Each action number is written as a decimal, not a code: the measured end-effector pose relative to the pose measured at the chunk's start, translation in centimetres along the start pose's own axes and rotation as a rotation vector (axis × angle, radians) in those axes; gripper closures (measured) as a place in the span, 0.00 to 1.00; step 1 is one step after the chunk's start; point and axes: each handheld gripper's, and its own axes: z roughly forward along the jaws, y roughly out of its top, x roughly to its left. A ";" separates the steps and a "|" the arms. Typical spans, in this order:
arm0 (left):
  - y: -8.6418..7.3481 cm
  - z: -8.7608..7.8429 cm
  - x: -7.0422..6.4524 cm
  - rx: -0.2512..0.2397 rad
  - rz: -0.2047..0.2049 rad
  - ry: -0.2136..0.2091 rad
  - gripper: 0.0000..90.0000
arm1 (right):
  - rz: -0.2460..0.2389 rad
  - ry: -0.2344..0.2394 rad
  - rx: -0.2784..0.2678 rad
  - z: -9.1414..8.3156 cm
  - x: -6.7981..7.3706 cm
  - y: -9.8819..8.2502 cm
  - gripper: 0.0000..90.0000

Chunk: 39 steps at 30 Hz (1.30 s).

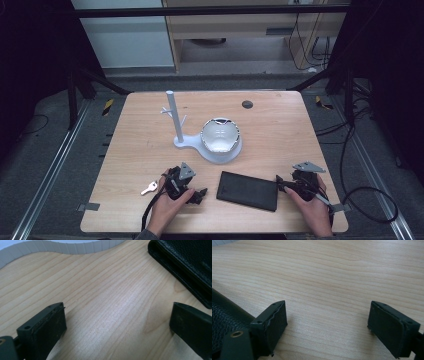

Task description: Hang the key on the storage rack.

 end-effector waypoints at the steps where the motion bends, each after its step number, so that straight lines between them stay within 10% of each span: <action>1: 0.0 -0.1 0.0 0.000 0.007 0.001 0.05 | 0.000 0.000 0.000 0.0 0.0 0.0 0.17; 22: -0.7 -6.0 1.3 -0.032 0.032 0.001 0.09 | 0.001 -0.002 -0.002 -0.1 0.0 -0.1 0.18; 34: -0.1 -9.9 4.4 0.052 0.065 0.129 0.07 | 0.003 -0.003 0.004 0.1 -0.1 0.1 0.14; 39: -0.7 -11.0 5.4 0.073 0.043 0.108 0.06 | 0.000 -0.004 0.004 0.1 -0.1 0.1 0.14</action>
